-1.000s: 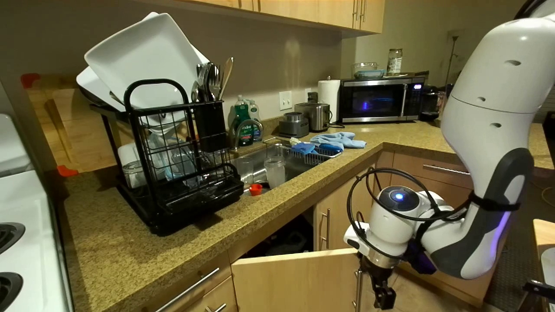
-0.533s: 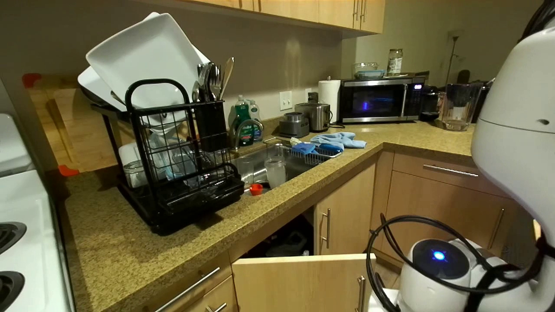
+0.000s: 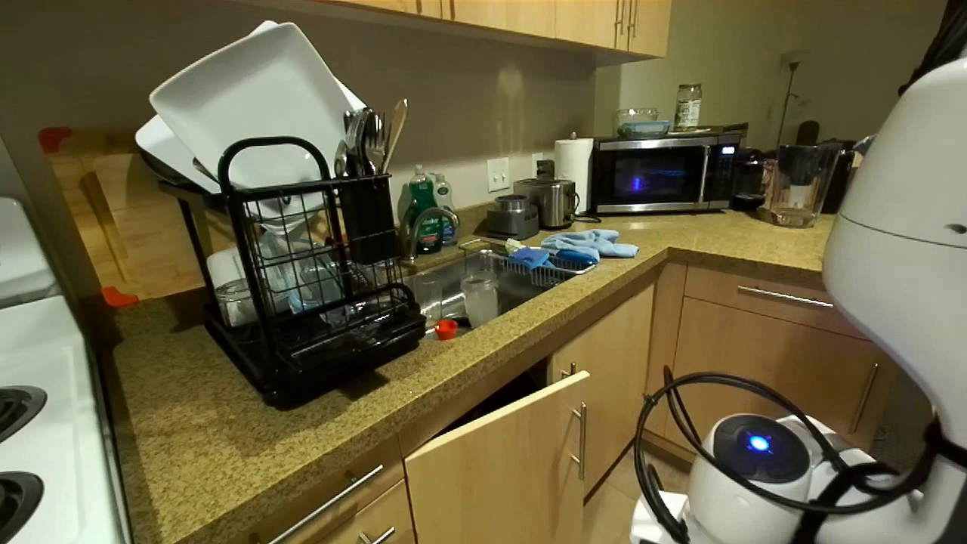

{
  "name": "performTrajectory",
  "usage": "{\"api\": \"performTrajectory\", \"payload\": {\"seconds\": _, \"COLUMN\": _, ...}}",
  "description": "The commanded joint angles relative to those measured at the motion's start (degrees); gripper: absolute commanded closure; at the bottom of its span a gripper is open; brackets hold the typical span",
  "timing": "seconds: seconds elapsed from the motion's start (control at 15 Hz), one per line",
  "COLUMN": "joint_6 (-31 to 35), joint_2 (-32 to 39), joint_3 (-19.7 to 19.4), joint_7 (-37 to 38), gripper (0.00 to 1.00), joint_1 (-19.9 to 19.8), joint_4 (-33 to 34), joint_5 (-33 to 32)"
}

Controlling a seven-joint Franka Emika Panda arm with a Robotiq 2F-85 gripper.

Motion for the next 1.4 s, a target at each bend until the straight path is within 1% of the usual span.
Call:
{"api": "performTrajectory", "payload": {"seconds": 0.0, "joint_6": 2.34, "joint_2": 1.31, "joint_3": -6.69, "joint_7": -1.25, "gripper": 0.00, "joint_1": -1.48, "joint_4": 0.13, "joint_5": 1.66}}
{"api": "performTrajectory", "payload": {"seconds": 0.07, "joint_6": 2.32, "joint_2": 1.78, "joint_3": -7.98, "joint_7": -1.44, "gripper": 0.00, "joint_1": -2.45, "joint_4": 0.65, "joint_5": 1.79}}
{"api": "performTrajectory", "payload": {"seconds": 0.2, "joint_6": 1.56, "joint_2": 2.83, "joint_3": -8.99, "joint_7": -2.48, "gripper": 0.00, "joint_1": -5.54, "joint_4": 2.32, "joint_5": 1.64}}
{"api": "performTrajectory", "payload": {"seconds": 0.47, "joint_6": -0.23, "joint_2": 5.08, "joint_3": -7.81, "joint_7": -6.86, "gripper": 0.00, "joint_1": -13.97, "joint_4": 7.30, "joint_5": 0.16}}
{"api": "performTrajectory", "payload": {"seconds": 0.67, "joint_6": -1.67, "joint_2": 6.87, "joint_3": -7.13, "joint_7": -10.66, "gripper": 0.00, "joint_1": -19.01, "joint_4": 12.03, "joint_5": -1.24}}
{"api": "performTrajectory", "payload": {"seconds": 1.0, "joint_6": -4.42, "joint_2": 8.88, "joint_3": -6.50, "joint_7": -15.57, "gripper": 0.00, "joint_1": -23.79, "joint_4": 19.55, "joint_5": -4.16}}
{"api": "performTrajectory", "payload": {"seconds": 1.13, "joint_6": -5.55, "joint_2": 9.56, "joint_3": -5.66, "joint_7": -17.04, "gripper": 0.00, "joint_1": -25.53, "joint_4": 22.45, "joint_5": -5.43}}
{"api": "performTrajectory", "payload": {"seconds": 1.33, "joint_6": -7.05, "joint_2": 10.91, "joint_3": -5.02, "joint_7": -18.21, "gripper": 0.00, "joint_1": -27.08, "joint_4": 26.61, "joint_5": -6.79}}
